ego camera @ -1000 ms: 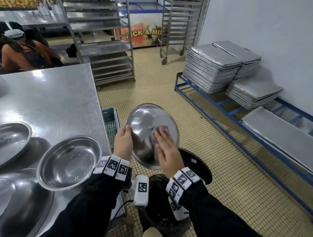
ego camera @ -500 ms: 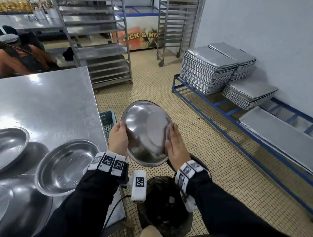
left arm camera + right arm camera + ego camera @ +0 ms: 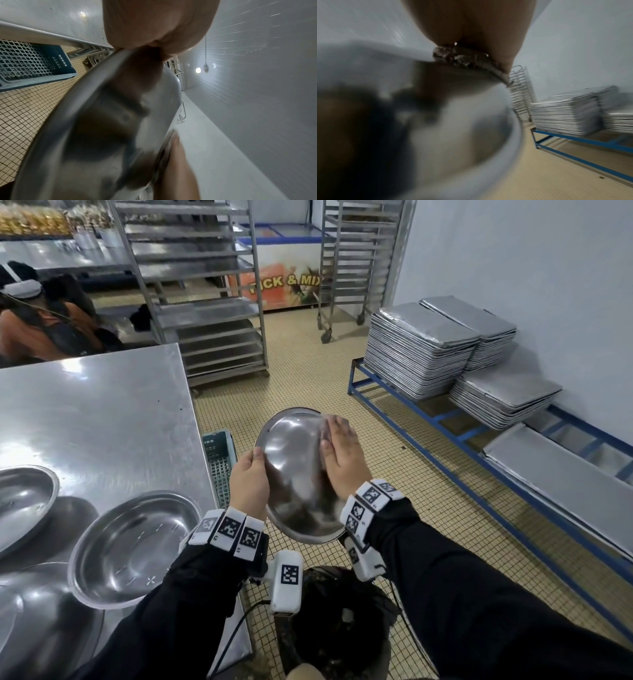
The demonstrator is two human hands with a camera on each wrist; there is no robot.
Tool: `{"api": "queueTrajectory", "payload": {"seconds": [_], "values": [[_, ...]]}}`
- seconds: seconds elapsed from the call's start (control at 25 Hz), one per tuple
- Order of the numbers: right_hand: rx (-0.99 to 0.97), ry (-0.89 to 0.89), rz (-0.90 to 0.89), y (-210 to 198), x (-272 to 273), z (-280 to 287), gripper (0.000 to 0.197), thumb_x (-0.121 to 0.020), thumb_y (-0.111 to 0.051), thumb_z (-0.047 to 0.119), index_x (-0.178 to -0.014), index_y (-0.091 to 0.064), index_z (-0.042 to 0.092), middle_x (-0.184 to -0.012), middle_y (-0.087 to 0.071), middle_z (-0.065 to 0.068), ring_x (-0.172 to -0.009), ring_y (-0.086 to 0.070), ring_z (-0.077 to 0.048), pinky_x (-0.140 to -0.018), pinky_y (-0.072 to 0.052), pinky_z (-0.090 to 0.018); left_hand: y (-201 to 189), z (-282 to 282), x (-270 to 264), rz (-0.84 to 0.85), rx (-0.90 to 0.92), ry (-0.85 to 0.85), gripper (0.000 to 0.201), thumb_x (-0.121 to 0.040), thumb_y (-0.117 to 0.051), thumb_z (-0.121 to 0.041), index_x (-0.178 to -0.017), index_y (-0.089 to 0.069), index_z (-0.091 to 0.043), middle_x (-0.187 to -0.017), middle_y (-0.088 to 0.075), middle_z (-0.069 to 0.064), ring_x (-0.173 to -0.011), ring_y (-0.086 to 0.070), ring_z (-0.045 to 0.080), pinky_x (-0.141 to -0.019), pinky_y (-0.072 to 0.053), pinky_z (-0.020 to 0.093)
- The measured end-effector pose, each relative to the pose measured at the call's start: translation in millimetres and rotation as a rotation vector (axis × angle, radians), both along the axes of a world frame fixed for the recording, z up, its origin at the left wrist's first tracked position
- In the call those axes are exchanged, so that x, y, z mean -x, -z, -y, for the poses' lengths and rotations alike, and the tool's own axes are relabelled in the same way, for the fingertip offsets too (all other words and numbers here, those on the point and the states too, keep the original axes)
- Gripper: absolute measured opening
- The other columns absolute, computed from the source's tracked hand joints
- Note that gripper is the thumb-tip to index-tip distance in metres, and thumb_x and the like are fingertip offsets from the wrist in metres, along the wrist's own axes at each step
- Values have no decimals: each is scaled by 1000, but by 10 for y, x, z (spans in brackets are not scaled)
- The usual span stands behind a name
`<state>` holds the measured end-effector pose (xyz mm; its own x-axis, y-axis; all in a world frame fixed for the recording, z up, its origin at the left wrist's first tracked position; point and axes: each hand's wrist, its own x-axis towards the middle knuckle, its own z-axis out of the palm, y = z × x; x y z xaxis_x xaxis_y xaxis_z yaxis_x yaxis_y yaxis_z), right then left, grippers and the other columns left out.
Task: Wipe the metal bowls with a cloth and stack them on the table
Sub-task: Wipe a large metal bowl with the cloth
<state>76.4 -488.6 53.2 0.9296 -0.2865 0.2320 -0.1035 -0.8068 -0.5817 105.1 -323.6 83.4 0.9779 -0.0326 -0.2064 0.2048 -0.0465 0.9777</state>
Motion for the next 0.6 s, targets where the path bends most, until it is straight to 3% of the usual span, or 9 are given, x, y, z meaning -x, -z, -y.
{"api": "queueTrajectory", "payload": {"seconds": [0.12,0.2,0.32,0.44,0.6], "values": [[-149,25,-22,153,280,251,56,-101,-27,37,-152,-9,21,-159,-11,1,-146,-11,-15,-118,-14,-35,8,-25,-18,-8,24,-15,32,-104,-40,-29,-82,-62,-22,-93,-64,6,-98,-62,28,-98,-48,45],[-92,-14,-8,350,577,191,57,-102,-27,35,-152,-2,22,-160,1,4,-146,-3,-12,-119,-17,-38,25,-32,-29,-28,35,-33,32,-104,-40,-30,-82,-62,-22,-96,-64,8,-104,-62,31,-99,-48,46],[20,-50,43,573,818,-117,58,-101,-21,39,-151,5,26,-158,17,9,-146,13,-15,-119,-9,-44,66,-15,-22,-34,-4,-44,32,-104,-39,-32,-91,-63,-14,-97,-61,8,-100,-59,26,-103,-45,46],[155,-85,116,486,704,-379,57,-99,-16,43,-151,0,26,-160,5,-1,-147,8,-22,-118,-7,-50,96,-15,-8,-5,-36,-49,32,-104,-38,-31,-97,-62,-12,-97,-60,7,-96,-55,21,-103,-44,43],[162,-18,132,230,319,-348,58,-97,-14,48,-151,-10,26,-160,-7,2,-147,-2,-19,-118,-10,-46,120,-37,17,32,-59,13,33,-104,-39,-32,-93,-63,-12,-97,-64,11,-92,-59,24,-92,-47,40]]}}
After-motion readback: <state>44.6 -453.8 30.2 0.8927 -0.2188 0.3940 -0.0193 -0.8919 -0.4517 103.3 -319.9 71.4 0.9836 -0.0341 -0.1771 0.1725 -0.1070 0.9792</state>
